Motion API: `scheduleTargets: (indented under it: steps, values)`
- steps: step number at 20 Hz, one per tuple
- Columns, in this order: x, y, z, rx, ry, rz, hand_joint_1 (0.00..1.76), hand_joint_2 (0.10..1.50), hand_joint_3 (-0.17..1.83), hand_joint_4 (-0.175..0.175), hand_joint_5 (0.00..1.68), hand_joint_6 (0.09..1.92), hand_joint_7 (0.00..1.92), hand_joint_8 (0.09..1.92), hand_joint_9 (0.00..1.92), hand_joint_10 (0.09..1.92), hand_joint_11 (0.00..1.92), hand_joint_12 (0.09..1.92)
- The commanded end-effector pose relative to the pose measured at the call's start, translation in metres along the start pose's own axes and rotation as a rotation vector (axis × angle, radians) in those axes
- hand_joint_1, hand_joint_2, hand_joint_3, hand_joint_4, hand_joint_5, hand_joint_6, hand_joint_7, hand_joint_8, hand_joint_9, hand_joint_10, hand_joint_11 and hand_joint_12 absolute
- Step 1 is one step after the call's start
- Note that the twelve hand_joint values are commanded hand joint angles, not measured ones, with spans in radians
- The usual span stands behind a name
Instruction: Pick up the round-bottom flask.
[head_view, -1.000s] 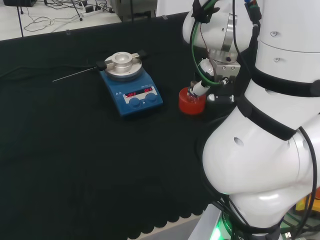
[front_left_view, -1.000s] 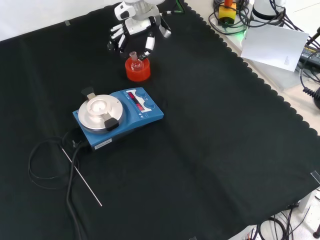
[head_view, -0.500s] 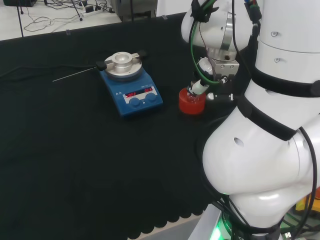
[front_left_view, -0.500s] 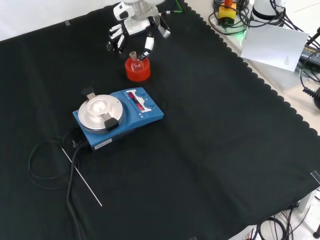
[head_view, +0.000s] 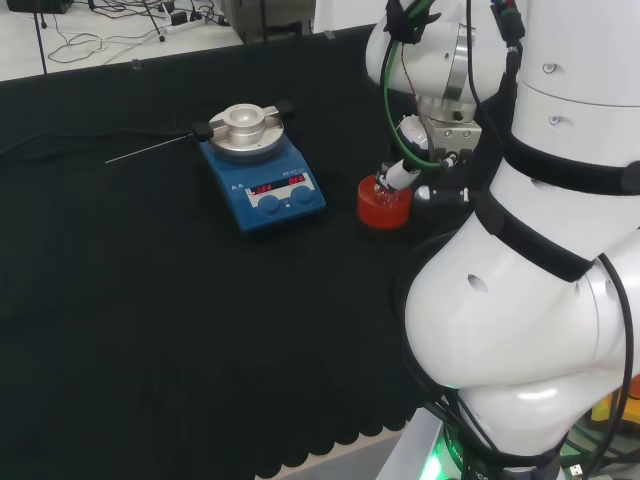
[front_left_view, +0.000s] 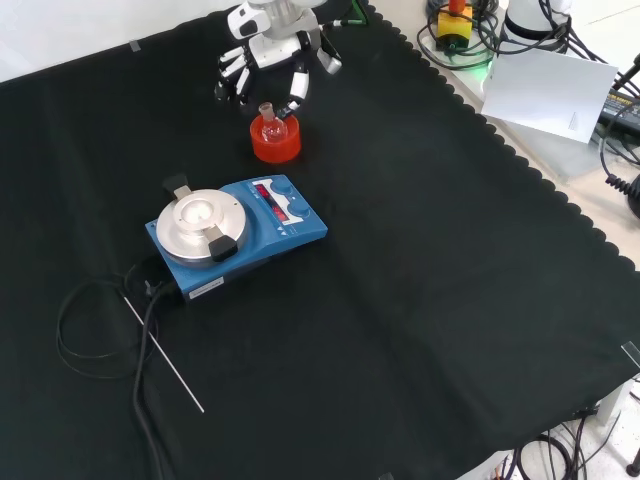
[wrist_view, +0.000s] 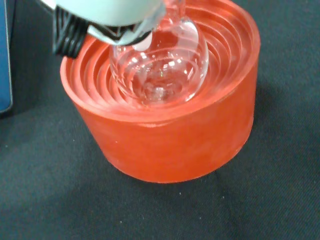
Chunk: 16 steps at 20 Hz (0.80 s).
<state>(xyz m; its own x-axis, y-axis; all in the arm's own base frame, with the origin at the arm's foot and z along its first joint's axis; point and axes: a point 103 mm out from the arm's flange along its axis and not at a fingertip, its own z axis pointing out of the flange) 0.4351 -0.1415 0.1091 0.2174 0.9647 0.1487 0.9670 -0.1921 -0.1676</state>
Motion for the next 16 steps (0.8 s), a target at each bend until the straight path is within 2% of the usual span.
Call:
scheduleTargets:
  steps: [1, 3, 4, 5, 6, 7, 10, 12, 16]
  values:
    - [0.001, 0.0, -0.002, -0.012, 0.007, -0.002, 0.93, 0.65, 0.69, -0.091, 0.88, 0.78, 0.2, 0.69, 0.45, 0.7, 0.05, 1.43]
    - [0.003, 0.001, -0.002, -0.014, -0.003, -0.001, 0.91, 0.68, 0.67, -0.096, 0.95, 0.76, 0.21, 0.69, 0.47, 0.69, 0.07, 1.43]
    - [0.003, 0.0, -0.002, -0.017, -0.012, 0.003, 0.96, 0.75, 0.58, 0.0, 0.99, 0.82, 0.22, 0.7, 0.48, 0.69, 0.08, 1.43]
    - [0.004, 0.0, -0.002, -0.016, -0.02, 0.008, 1.01, 0.79, 0.51, 0.069, 1.04, 0.86, 0.24, 0.7, 0.5, 0.69, 0.09, 1.42]
    - [0.004, 0.0, -0.002, -0.014, -0.029, 0.013, 1.04, 0.81, 0.49, 0.1, 1.07, 0.88, 0.25, 0.7, 0.52, 0.67, 0.11, 1.42]
    - [0.004, 0.0, -0.002, -0.009, -0.032, 0.016, 1.07, 0.8, 0.53, 0.089, 1.09, 0.91, 0.27, 0.69, 0.54, 0.66, 0.12, 1.41]
    - [0.002, -0.001, -0.007, -0.004, -0.034, 0.026, 1.11, 0.72, 0.7, 0.021, 1.11, 0.97, 0.3, 0.68, 0.57, 0.63, 0.14, 1.41]
    - [0.003, -0.003, -0.014, -0.011, -0.035, 0.029, 1.12, 0.69, 0.76, -0.003, 1.11, 1.0, 0.3, 0.68, 0.58, 0.63, 0.15, 1.41]
    - [0.009, -0.009, -0.037, -0.031, -0.032, 0.026, 1.13, 0.67, 0.8, -0.027, 1.11, 1.02, 0.3, 0.68, 0.58, 0.63, 0.15, 1.41]
